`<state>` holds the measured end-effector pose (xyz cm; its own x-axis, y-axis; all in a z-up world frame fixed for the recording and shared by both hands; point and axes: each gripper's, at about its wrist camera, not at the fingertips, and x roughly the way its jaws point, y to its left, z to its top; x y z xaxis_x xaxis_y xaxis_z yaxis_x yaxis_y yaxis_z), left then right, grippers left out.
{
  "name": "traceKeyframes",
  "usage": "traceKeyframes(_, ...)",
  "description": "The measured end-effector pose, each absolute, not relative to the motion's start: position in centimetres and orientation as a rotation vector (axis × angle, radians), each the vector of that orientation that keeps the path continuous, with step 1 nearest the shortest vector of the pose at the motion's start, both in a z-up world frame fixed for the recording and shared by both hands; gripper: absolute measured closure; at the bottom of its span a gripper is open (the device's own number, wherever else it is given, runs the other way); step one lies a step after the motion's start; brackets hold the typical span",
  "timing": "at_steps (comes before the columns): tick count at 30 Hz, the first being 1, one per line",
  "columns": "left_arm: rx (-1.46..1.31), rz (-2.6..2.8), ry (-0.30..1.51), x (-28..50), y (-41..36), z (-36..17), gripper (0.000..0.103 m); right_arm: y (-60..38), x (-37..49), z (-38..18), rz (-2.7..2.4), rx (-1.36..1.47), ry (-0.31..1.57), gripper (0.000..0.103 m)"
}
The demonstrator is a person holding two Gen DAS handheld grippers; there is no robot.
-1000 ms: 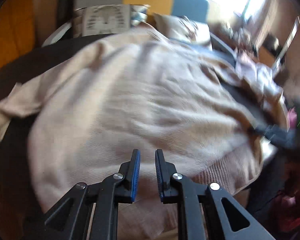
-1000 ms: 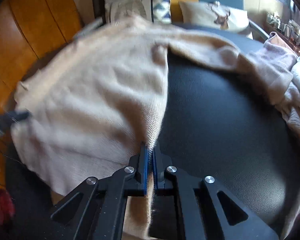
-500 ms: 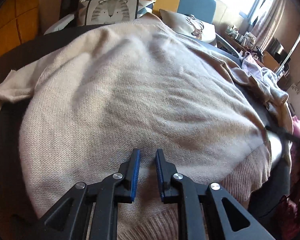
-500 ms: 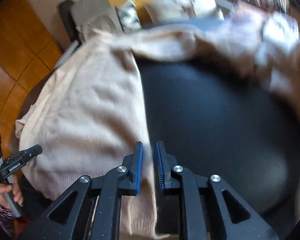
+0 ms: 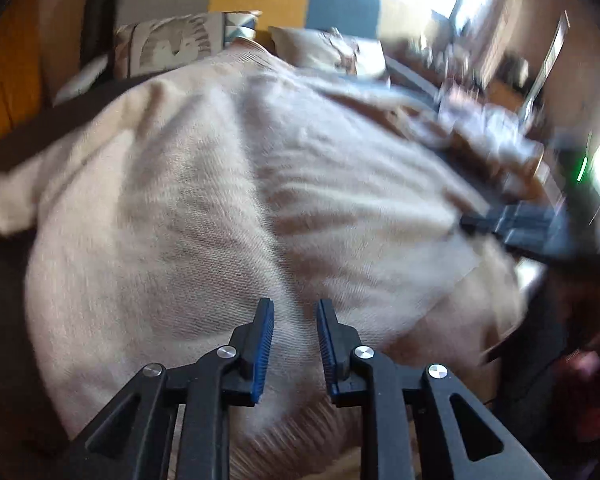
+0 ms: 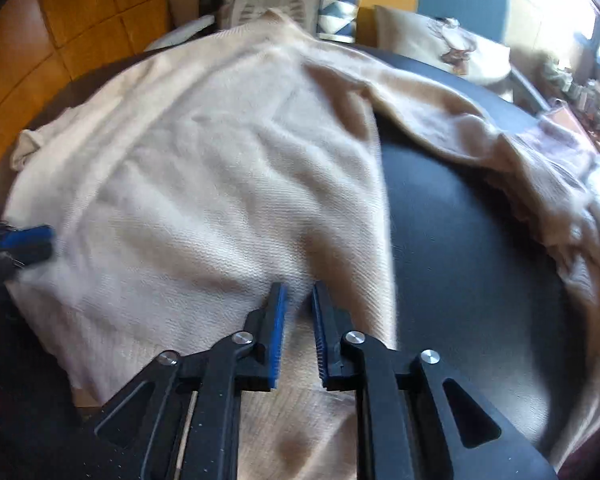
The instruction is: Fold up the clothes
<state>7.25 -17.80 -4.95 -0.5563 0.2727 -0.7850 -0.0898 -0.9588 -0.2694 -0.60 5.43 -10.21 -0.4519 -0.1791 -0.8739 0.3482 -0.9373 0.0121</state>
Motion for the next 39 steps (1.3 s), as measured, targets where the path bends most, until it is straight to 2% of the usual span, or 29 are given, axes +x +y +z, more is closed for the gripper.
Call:
traceKeyframes(2, -1.305, 2.647, -0.348, 7.2, -18.7, -4.3, 0.082, 6.6, -1.0, -10.2, -2.421, 1.457, 0.163, 0.089)
traceKeyframes(8, -1.377, 2.718, -0.311, 5.3, -19.8, -5.0, 0.082, 5.2, -1.0, -7.8, -2.405, 1.334, 0.112, 0.086)
traceKeyframes(11, -1.388, 2.705, -0.272, 5.1, -19.2, -5.8, 0.082, 2.5, -1.0, -7.6, -2.362, 1.285, 0.160, 0.084)
traceKeyframes(13, -1.396, 2.696, -0.247, 4.9, -18.8, -6.3, 0.082, 0.8, -1.3, -8.1, -2.342, 1.276, 0.207, 0.076)
traceKeyframes(15, -1.398, 2.678, -0.238, 4.8, -18.5, -6.5, 0.082, -0.8, -1.8, -8.8, -2.335, 1.270, 0.267, 0.074)
traceKeyframes(19, -1.300, 2.674, -0.432, 5.0, -20.9, -5.1, 0.084, -3.3, -2.7, -9.2, -2.313, 1.190, 0.333, 0.074)
traceKeyframes(20, -1.264, 2.697, -0.478, 5.1, -21.8, -4.7, 0.091, -3.9, -3.1, -9.8, -2.305, 1.205, 0.350, 0.074)
traceKeyframes(21, -1.235, 2.729, -0.506, 5.1, -22.5, -4.2, 0.097, -4.1, -3.7, -10.4, -2.312, 1.212, 0.345, 0.071)
traceKeyframes(23, -1.192, 2.806, -0.519, 5.0, -24.4, -2.8, 0.098, -4.1, -4.2, -11.2, -2.332, 1.208, 0.317, 0.062)
traceKeyframes(26, -1.151, 2.919, -0.592, 4.5, -28.4, -1.3, 0.098, -3.3, -3.9, -11.6, -2.361, 1.166, 0.256, 0.060)
traceKeyframes(28, -1.182, 2.980, -0.744, 3.8, -32.0, -1.1, 0.095, -3.0, -3.6, -11.7, -2.371, 1.134, 0.248, 0.060)
traceKeyframes(30, -1.196, 3.000, -0.932, 3.6, -36.0, -1.3, 0.086, -2.9, -3.4, -11.8, -2.379, 1.119, 0.248, 0.060)
traceKeyframes(33, -1.202, 3.034, -1.131, 3.6, -40.8, -1.7, 0.085, -2.9, -3.6, -11.8, -2.376, 1.120, 0.241, 0.059)
traceKeyframes(39, -1.375, 3.041, -1.148, 1.7, -44.1, -3.6, 0.083, -3.2, -3.7, -11.9, -2.386, 1.111, 0.242, 0.059)
